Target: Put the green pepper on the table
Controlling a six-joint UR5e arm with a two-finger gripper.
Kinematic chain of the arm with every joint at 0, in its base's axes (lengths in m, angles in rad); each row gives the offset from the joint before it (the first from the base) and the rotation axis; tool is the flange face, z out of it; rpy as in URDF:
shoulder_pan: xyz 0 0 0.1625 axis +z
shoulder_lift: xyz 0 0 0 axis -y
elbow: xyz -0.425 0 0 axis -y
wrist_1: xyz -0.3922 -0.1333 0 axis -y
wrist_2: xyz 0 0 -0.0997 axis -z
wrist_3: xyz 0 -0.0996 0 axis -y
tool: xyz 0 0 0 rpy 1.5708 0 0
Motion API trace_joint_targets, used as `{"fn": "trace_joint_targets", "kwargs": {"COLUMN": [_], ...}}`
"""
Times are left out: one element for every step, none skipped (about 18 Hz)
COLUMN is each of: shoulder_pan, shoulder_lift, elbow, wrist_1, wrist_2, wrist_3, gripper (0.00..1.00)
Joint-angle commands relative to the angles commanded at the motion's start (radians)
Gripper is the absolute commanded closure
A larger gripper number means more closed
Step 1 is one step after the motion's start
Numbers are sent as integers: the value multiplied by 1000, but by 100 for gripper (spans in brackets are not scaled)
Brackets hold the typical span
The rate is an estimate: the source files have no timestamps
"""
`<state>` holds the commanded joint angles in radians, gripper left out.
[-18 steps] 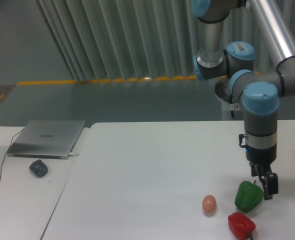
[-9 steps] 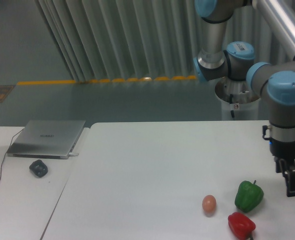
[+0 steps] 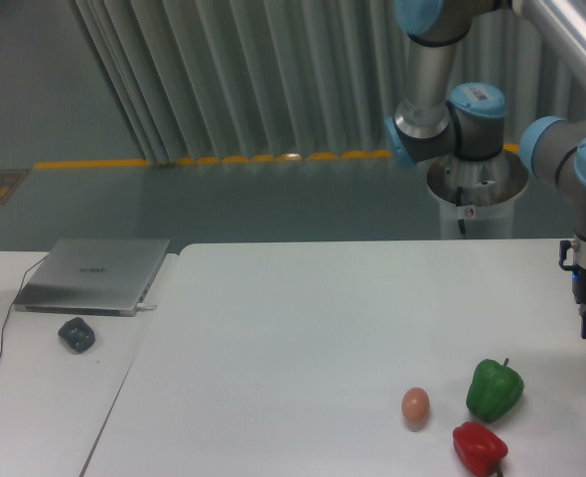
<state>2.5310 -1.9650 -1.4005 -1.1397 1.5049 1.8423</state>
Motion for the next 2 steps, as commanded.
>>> {"fn": "trace_joint_targets", "kwargs": {"shoulder_pan": [3,6], "shoulder_lift": [0,0], "elbow": [1,0], "wrist_1": [0,0], "wrist_2": [-5,-9], "wrist_3": [0,0], "gripper": [0,0]}}
